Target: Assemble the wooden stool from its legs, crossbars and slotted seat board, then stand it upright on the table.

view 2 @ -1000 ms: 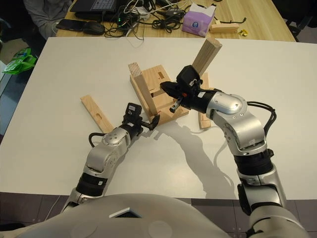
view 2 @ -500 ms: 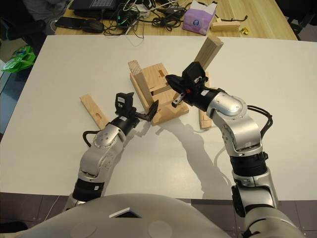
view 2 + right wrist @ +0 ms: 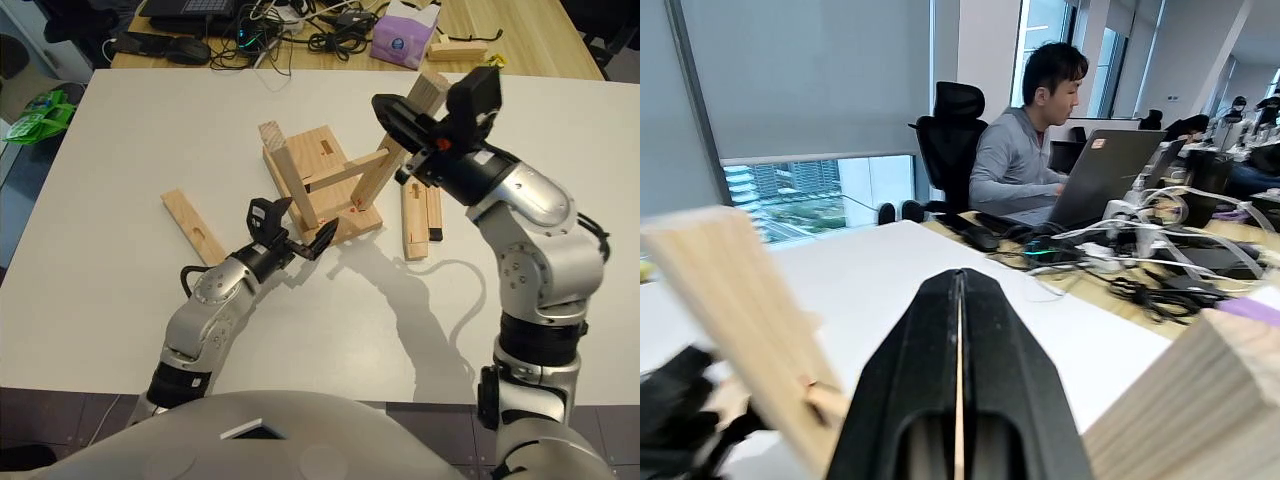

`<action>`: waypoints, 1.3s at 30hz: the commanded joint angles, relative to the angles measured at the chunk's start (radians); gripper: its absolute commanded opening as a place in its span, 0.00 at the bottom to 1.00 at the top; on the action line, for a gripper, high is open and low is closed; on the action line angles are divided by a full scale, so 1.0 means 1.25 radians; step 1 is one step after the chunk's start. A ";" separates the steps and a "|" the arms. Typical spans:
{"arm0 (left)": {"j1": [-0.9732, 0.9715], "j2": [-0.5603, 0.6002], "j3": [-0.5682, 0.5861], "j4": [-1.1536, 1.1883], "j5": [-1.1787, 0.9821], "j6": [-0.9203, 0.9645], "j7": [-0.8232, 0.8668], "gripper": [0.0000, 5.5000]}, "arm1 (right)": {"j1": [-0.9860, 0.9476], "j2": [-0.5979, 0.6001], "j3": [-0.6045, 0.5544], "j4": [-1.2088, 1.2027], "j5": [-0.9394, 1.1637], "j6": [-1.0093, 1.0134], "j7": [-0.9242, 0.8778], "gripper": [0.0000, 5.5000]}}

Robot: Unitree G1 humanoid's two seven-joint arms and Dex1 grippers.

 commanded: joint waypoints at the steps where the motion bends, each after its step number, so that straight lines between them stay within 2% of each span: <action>1: -0.068 -0.018 -0.050 0.063 0.032 0.028 -0.016 0.98 | -0.029 -0.055 -0.084 0.032 0.067 0.036 0.030 0.00; 5: -0.176 -0.058 -0.107 0.161 0.070 0.064 -0.028 0.98 | -0.134 -0.085 -0.161 0.123 0.118 0.043 0.016 0.00; 8: -0.277 -0.120 -0.124 0.284 0.089 0.047 -0.019 0.98 | -0.213 -0.102 -0.218 0.182 0.162 0.053 -0.010 0.00; 12: -0.496 -0.262 -0.082 0.629 0.105 -0.072 0.043 0.98 | -0.320 -0.076 -0.292 0.225 0.273 0.079 -0.098 0.00; 16: -0.641 -0.346 -0.041 0.872 0.113 -0.174 0.092 0.98 | -0.331 -0.027 -0.277 0.189 0.324 0.081 -0.170 0.00; 19: -0.661 -0.353 -0.041 0.923 0.125 -0.220 0.098 0.98 | -0.315 -0.002 -0.276 0.170 0.336 0.073 -0.206 0.00; 21: -0.632 -0.326 -0.057 0.870 0.138 -0.235 0.088 0.98 | -0.307 -0.002 -0.280 0.156 0.345 0.075 -0.218 0.00; 23: -0.560 -0.263 -0.088 0.715 0.149 -0.224 0.054 0.98 | -0.308 -0.011 -0.280 0.149 0.349 0.075 -0.218 0.00; 28: -0.428 -0.142 -0.081 0.343 0.130 -0.074 0.018 0.98 | -0.306 0.006 -0.245 0.123 0.363 0.069 -0.226 0.00; 33: -0.259 -0.040 -0.055 0.042 0.079 0.098 -0.026 0.98 | -0.266 0.015 -0.133 0.036 0.457 0.142 -0.124 0.00; 36: -0.169 0.012 -0.025 -0.041 0.035 0.154 -0.057 0.98 | -0.258 0.039 -0.065 -0.004 0.494 0.163 -0.101 0.00; 39: -0.077 0.081 0.004 -0.097 0.009 0.176 -0.090 0.98 | -0.222 0.099 0.070 -0.031 0.368 0.145 -0.183 0.00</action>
